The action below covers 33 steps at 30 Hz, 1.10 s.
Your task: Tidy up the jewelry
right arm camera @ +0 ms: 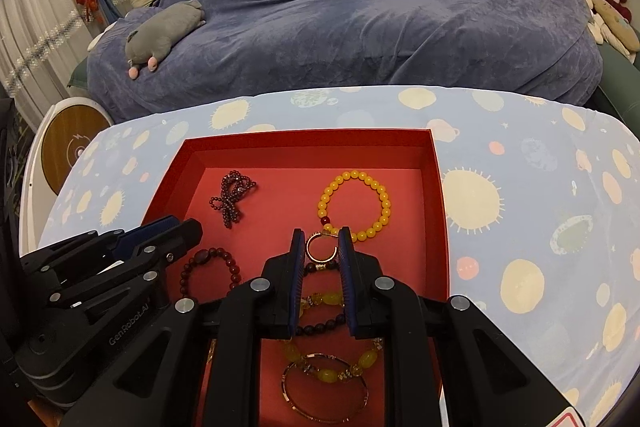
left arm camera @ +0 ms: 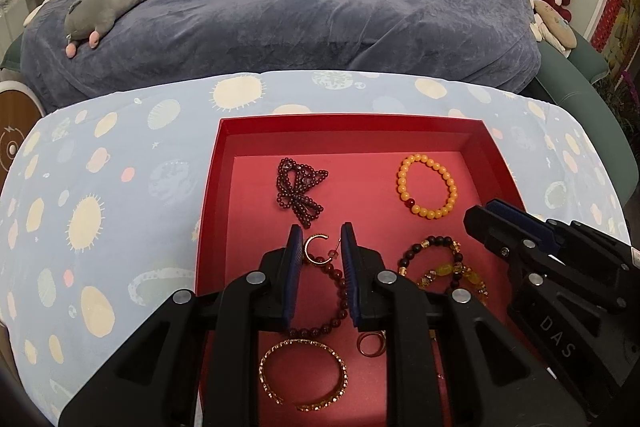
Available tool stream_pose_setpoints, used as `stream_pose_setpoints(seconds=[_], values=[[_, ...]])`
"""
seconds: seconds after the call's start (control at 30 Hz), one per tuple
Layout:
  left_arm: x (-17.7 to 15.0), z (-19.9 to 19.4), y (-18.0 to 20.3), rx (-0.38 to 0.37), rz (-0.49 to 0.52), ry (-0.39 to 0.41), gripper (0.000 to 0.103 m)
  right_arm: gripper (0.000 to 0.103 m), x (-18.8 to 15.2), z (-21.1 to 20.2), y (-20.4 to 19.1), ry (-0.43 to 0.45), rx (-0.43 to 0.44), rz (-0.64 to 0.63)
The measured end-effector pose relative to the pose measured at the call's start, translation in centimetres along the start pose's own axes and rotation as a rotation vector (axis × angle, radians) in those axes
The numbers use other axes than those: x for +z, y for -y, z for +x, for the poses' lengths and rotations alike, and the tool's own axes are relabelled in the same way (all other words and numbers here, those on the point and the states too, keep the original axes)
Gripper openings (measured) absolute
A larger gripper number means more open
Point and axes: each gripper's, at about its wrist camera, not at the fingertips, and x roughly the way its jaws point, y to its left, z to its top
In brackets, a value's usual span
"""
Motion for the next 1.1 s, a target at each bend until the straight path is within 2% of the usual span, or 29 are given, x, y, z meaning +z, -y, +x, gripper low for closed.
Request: stream_pose_setpoints(seconds=[0.23, 0.3, 0.4, 0.53, 0.73, 0.97, 1.1], values=[[0.4, 1.7, -0.3, 0.007, -0.013, -0.026, 0.02, 0.017, 0.1, 1.6, -0.3, -0.027, -0.003, -0.015], [0.5, 1.8, -0.1, 0.031, -0.01, -0.02, 0.021, 0.018, 0.1, 1.7, -0.5, -0.027, -0.017, -0.016], [0.5, 1.5, 0.3, 0.059, 0.007, 0.0, 0.037, 0.029, 0.1, 1.5, -0.8, -0.019, -0.027, -0.016], [0.4, 0.9, 0.0, 0.079, -0.007, 0.006, 0.048, 0.029, 0.1, 0.6, -0.8, -0.013, -0.038, -0.012], [-0.1, -0.9, -0.2, 0.088, -0.01, 0.021, 0.051, 0.039, -0.4, -1.3, -0.9, 0.005, -0.051, -0.006], [-1.3, -4.0, 0.0, 0.095, -0.014, 0.038, 0.058, 0.042, -1.6, -4.2, -1.4, 0.022, -0.062, 0.005], [-2.4, -5.8, 0.2, 0.094, -0.012, 0.048, 0.061, 0.048, -3.0, -6.1, -1.4, 0.035, -0.074, 0.021]])
